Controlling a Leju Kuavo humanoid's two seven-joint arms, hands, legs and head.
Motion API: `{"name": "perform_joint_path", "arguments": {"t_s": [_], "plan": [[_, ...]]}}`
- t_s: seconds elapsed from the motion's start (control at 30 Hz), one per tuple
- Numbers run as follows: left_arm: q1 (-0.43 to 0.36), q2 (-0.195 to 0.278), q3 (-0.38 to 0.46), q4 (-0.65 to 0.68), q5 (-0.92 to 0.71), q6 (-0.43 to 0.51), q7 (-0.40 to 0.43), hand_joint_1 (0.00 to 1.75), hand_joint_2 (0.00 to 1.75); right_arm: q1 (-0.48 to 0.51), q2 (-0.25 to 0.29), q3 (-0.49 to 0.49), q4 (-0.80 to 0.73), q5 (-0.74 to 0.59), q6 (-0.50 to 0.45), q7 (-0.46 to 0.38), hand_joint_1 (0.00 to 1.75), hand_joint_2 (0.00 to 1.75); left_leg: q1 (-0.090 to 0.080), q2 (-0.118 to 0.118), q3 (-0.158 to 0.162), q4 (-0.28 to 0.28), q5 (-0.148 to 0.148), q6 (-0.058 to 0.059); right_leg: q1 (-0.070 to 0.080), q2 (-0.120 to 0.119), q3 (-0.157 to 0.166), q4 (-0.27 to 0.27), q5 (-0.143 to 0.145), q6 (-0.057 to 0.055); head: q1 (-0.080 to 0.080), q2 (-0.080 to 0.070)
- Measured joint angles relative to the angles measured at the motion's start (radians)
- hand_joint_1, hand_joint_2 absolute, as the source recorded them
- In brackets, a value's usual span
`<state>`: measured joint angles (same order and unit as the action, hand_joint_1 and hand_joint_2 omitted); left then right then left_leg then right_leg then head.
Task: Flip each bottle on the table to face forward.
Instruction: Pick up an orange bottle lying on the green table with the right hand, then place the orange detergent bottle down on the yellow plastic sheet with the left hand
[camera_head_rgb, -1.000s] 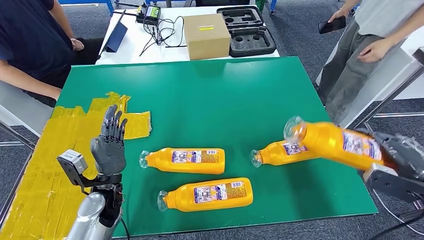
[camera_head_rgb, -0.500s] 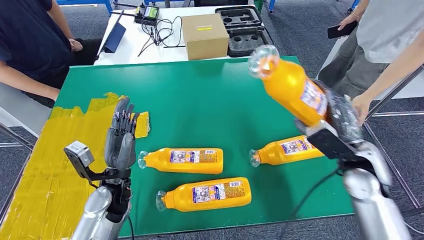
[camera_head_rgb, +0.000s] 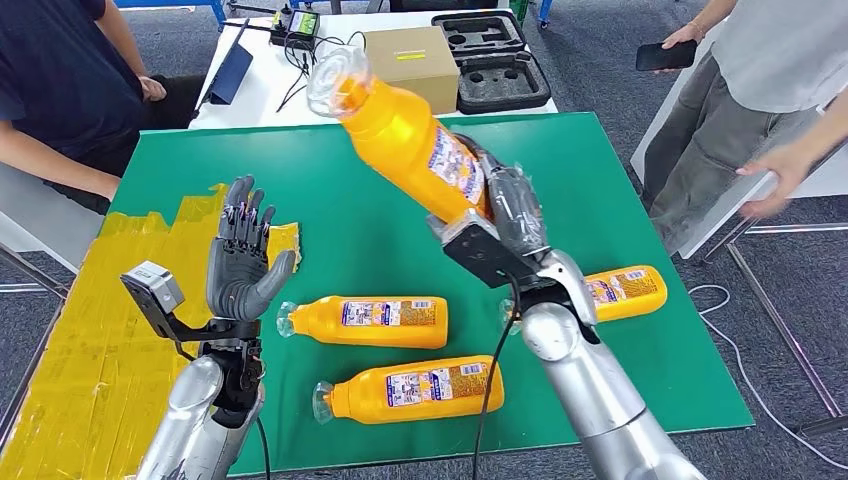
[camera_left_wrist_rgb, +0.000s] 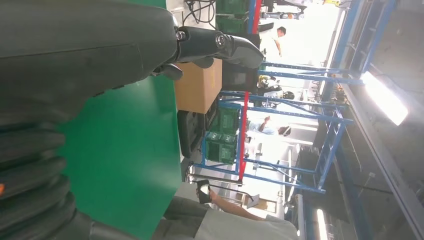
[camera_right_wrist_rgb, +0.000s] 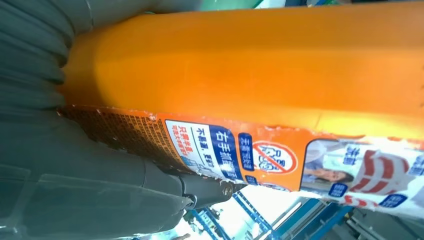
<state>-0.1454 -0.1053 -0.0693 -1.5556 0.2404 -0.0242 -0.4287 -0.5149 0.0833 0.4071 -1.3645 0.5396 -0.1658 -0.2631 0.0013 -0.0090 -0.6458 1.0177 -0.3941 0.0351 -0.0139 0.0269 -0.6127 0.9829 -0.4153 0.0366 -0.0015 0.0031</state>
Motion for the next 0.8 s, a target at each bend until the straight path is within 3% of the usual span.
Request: {"name": "perform_joint_path", "arguments": {"t_s": [0.4, 0.8], "plan": [[0.004, -0.013, 0.001, -0.039, 0.006, -0.004, 0.009, 0.00, 1.75, -0.040, 0.139, 0.092, 0.185, 0.096, -0.031, 0.026, 1.75, 1.75, 0.000, 0.000, 0.000, 0.000, 0.000, 0.000, 0.000, -0.001, 0.000, 0.000, 0.000, 0.000, 0.000, 0.000], [0.012, -0.029, 0.001, -0.065, 0.020, -0.037, 0.024, 0.00, 1.75, -0.107, 0.209, 0.128, 0.398, 0.151, -0.021, 0.032, 1.75, 1.75, 0.000, -0.001, 0.000, 0.000, 0.000, 0.000, 0.000, -0.001, -0.001, 0.000, 0.000, 0.000, 0.000, 0.000]]}}
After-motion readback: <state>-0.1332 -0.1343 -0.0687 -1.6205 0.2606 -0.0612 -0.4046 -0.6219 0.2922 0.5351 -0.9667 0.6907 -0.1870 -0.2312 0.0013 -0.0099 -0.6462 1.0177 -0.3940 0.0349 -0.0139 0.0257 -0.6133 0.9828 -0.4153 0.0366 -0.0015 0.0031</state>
